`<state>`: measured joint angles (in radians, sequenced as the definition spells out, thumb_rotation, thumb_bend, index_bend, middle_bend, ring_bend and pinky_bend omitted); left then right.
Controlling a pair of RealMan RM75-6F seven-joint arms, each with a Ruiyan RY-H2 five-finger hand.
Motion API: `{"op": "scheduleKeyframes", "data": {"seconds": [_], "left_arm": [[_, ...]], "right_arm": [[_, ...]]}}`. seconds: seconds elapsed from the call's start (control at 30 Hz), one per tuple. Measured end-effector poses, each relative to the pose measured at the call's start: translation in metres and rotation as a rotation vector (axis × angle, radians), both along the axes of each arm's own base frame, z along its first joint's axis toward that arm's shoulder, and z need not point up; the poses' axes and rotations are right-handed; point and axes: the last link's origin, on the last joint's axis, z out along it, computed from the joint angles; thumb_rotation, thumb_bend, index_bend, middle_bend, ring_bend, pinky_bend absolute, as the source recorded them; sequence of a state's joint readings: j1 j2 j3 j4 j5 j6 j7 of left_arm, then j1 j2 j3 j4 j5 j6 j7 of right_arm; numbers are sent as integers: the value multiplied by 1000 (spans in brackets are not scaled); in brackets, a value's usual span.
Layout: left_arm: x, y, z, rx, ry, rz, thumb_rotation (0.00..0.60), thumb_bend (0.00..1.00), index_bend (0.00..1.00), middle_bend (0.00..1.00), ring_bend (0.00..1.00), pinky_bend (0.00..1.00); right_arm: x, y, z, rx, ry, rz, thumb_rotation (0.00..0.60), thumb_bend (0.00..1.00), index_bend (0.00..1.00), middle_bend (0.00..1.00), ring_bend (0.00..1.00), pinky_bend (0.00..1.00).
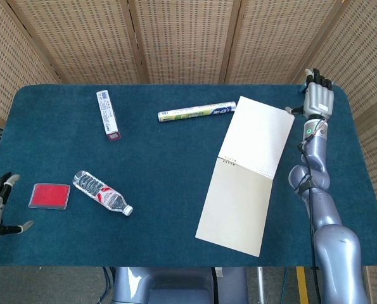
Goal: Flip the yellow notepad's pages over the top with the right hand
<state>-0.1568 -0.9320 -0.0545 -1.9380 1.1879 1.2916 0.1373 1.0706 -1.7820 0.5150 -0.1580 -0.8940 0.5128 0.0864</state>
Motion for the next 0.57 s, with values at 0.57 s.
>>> {"op": "scheduleKeyframes", "data": {"seconds": [0.57], "left_arm": [[5,-8,3,-4,-19,-56,600,0,0,0,0,0]], "right_arm": [[-30,73,8,34,-15,276,600,0,0,0,0,0]]}}
